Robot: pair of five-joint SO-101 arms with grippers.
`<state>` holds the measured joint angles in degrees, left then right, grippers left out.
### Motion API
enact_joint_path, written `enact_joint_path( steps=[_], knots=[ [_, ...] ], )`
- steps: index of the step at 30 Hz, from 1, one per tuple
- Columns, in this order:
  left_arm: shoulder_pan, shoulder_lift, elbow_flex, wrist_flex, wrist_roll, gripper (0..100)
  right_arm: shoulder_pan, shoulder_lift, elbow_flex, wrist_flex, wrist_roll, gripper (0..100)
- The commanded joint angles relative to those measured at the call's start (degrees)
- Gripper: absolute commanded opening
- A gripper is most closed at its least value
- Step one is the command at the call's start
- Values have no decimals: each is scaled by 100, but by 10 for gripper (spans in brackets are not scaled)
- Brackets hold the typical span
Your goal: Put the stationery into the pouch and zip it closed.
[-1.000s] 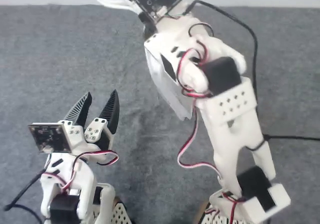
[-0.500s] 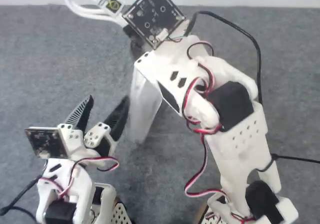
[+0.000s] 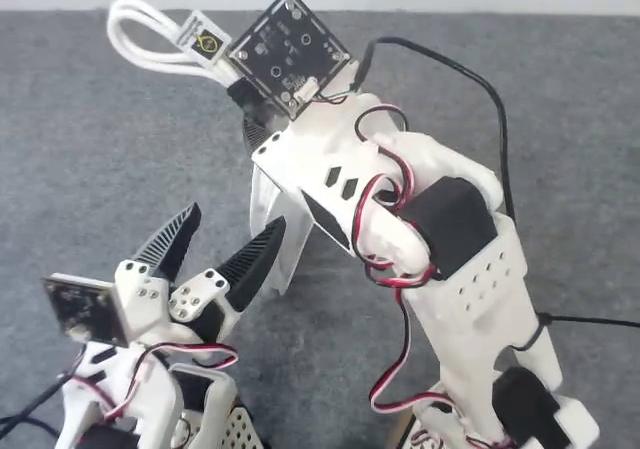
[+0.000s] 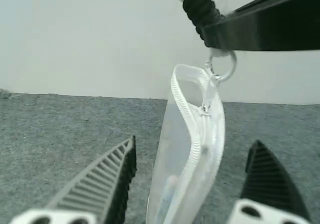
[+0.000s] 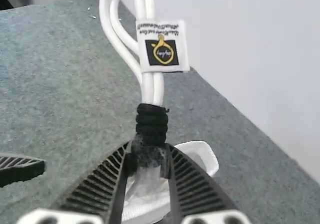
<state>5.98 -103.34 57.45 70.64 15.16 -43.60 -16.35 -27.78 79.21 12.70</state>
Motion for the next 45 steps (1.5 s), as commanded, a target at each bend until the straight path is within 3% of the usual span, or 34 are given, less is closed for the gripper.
enact_joint_path(
  steps=[1,8,19,23,28,45],
  knots=[
    [18,-123,215,-369,-114,333,-180,-338,-44,163,-62,6],
    [18,-123,813,-879,-316,324,-347,-453,-44,277,-62,6],
    [105,-123,1174,-1451,-334,153,-356,-532,-44,295,-158,6],
    [536,-123,1367,-1582,-905,119,-356,-532,-35,295,-308,6],
    [659,-123,1358,-1574,-1240,6,-233,-532,123,207,-299,6],
    [369,-132,1138,-1090,-1240,9,1165,-593,3174,-3547,-343,6]
  ],
)
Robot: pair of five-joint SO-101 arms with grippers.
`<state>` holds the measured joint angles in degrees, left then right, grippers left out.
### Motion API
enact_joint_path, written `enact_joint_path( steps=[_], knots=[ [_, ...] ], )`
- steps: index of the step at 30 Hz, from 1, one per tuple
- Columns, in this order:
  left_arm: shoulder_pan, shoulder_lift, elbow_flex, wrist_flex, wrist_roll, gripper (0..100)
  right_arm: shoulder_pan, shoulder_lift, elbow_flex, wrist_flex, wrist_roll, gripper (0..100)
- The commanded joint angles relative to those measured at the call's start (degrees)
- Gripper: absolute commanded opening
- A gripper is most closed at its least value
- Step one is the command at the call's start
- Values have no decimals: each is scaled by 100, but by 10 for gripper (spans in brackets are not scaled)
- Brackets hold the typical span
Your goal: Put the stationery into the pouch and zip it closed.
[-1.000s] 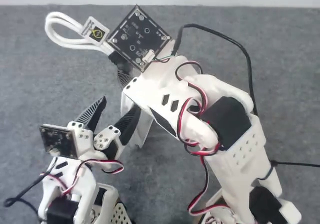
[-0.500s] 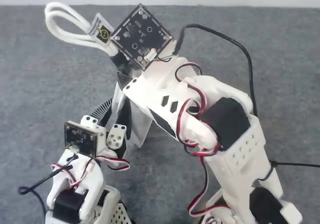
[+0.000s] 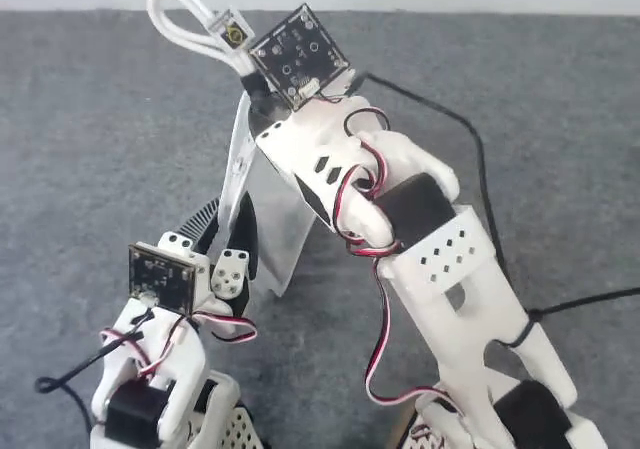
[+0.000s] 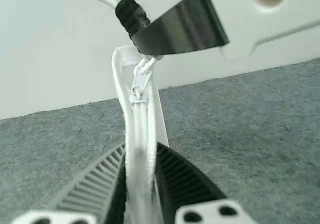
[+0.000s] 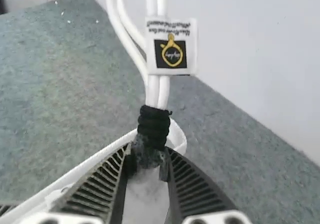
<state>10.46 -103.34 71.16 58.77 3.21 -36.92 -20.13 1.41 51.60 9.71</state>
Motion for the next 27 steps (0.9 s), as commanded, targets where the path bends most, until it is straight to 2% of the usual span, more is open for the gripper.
enact_joint_path(
  steps=[1,9,19,27],
  knots=[
    [-79,-132,-233,97,-44,9,576,-215,440,-1068,-44,6],
    [-70,-132,-233,97,-53,7,1007,-207,1415,-2659,-44,6],
    [-70,-132,-233,105,-53,7,1103,-145,1459,-3248,0,6],
    [-79,-132,-233,105,-53,7,1763,338,1459,-3758,-35,6]
  ],
)
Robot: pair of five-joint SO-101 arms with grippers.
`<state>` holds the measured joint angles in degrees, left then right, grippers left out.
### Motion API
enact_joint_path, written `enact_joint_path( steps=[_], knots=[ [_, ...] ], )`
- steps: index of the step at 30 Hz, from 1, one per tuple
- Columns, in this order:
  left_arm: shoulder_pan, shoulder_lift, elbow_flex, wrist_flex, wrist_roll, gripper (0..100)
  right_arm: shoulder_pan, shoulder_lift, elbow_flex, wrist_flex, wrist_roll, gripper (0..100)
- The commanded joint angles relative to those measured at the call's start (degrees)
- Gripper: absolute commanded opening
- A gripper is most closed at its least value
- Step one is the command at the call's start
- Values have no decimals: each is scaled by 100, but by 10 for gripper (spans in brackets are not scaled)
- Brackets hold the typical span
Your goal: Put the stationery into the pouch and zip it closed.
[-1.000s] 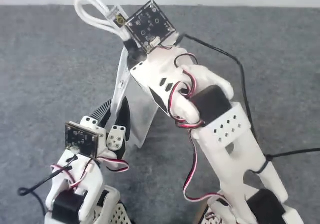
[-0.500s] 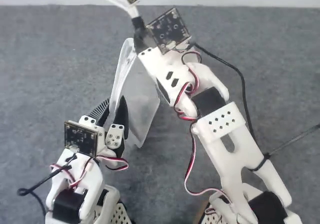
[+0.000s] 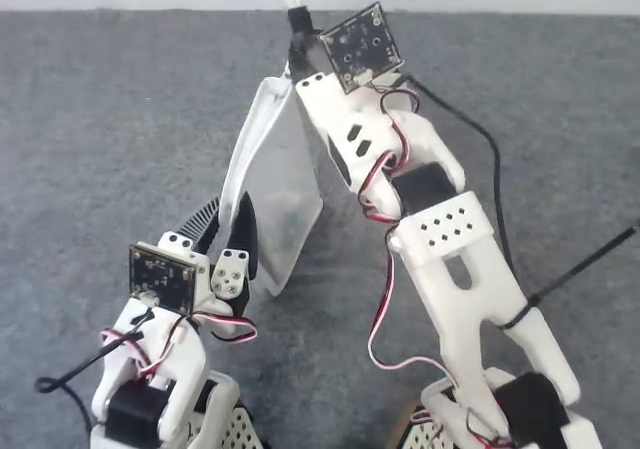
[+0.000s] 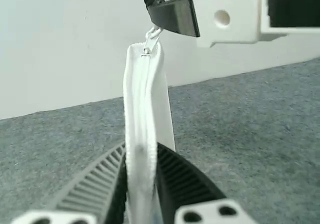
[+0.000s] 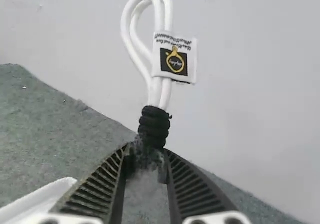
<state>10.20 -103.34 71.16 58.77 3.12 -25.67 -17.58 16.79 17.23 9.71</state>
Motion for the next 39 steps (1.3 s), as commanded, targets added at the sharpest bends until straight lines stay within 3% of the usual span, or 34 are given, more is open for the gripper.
enact_joint_path(
  steps=[1,15,22,32,39],
  knots=[
    [-53,-132,-233,105,-44,7,716,171,-79,-365,-44,6],
    [-53,-132,-251,105,-35,7,1068,418,-79,-435,-53,6],
    [-325,-132,-259,70,0,8,1499,418,-79,-400,-510,6],
    [-360,-132,-277,70,9,8,1516,418,255,-409,-554,6],
    [-369,-132,-374,132,149,8,1613,409,387,-374,-1204,6]
  ],
)
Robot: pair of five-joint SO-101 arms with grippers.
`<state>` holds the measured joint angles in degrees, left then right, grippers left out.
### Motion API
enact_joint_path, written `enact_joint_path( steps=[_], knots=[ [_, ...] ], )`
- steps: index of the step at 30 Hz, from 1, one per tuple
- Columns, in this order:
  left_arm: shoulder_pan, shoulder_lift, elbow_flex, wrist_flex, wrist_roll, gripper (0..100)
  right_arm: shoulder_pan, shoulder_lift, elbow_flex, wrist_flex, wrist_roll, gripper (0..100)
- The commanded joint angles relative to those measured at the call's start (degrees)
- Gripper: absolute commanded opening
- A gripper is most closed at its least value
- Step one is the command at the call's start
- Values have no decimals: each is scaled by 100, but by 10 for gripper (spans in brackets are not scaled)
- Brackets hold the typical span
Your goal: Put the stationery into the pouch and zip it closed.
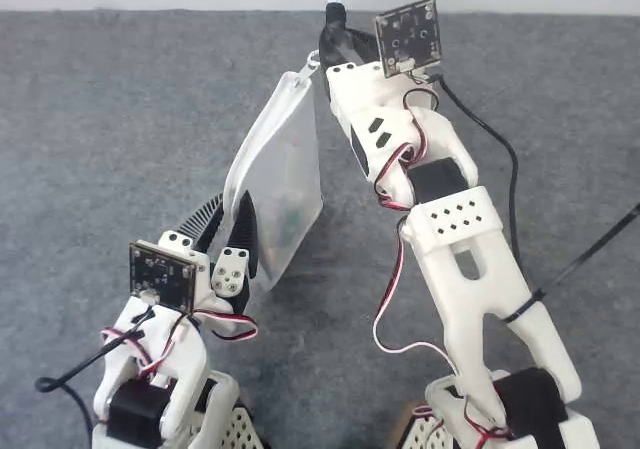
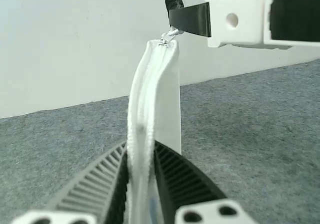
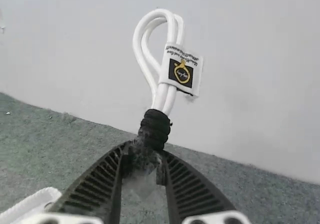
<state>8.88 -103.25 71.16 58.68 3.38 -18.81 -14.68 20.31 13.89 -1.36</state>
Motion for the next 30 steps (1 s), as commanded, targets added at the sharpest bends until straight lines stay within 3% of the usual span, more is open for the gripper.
enact_joint_path(
  steps=[1,15,23,30],
  knots=[
    [-237,-141,-374,141,123,8,927,119,44,-31,-97,6],
    [-492,-141,-462,114,132,9,752,40,211,-22,-105,6],
    [-782,-141,-479,-264,-44,9,31,-1015,580,-13,-62,6],
    [-545,-141,-884,-62,-273,9,-48,-1947,668,804,-70,6]
  ],
)
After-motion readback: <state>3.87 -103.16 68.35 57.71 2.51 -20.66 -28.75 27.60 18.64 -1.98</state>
